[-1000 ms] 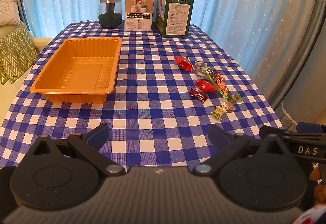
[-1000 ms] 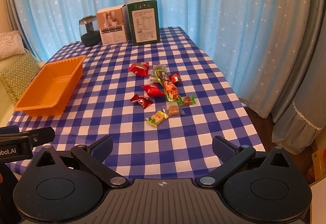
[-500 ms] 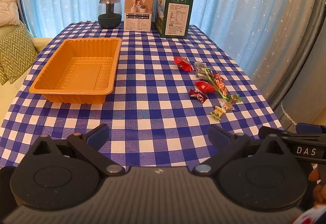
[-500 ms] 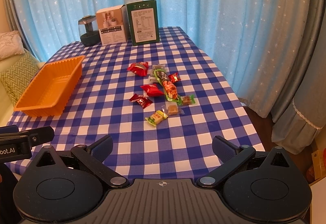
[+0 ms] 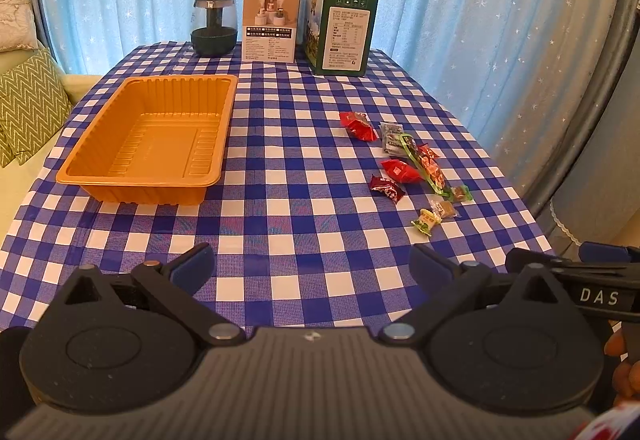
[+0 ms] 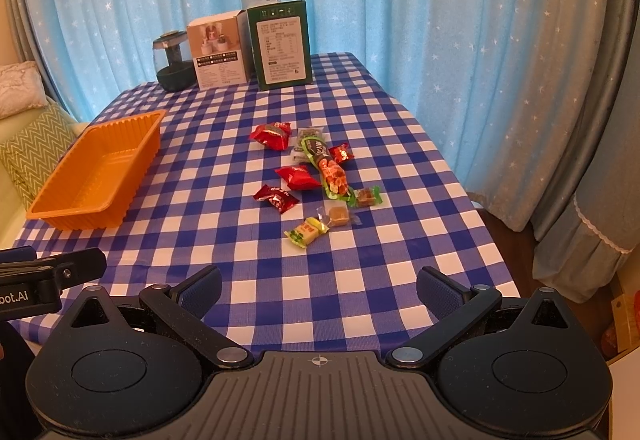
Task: Organize snacks
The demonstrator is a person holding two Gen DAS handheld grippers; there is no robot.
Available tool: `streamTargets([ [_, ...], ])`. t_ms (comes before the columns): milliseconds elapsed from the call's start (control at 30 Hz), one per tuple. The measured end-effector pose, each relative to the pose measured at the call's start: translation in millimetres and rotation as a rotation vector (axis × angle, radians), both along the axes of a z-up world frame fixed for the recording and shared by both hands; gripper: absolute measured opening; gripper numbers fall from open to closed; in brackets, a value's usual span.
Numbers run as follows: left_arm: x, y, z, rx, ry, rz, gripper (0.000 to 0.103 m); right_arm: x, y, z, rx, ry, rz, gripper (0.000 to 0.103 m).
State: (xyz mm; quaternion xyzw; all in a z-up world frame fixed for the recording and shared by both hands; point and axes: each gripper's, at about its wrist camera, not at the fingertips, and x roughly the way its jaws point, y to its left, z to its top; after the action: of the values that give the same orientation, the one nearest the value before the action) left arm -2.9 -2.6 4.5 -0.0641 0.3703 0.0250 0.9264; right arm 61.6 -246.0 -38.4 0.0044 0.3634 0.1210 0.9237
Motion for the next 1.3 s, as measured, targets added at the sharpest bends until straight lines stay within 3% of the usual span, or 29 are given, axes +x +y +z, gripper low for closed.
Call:
streamTargets([
  [1000, 4.1, -3.6, -0.5, -0.010, 0.000, -0.018, 0.103, 0.9, -1.3, -0.4, -0.003, -0.002, -0.004, 0.103],
  [1300, 14.5, -5.1, -7.9, -0.035, 0.000, -0.062, 0.102, 15.2, -24.0, -2.6, 0.004, -0.032, -0.050, 0.103],
])
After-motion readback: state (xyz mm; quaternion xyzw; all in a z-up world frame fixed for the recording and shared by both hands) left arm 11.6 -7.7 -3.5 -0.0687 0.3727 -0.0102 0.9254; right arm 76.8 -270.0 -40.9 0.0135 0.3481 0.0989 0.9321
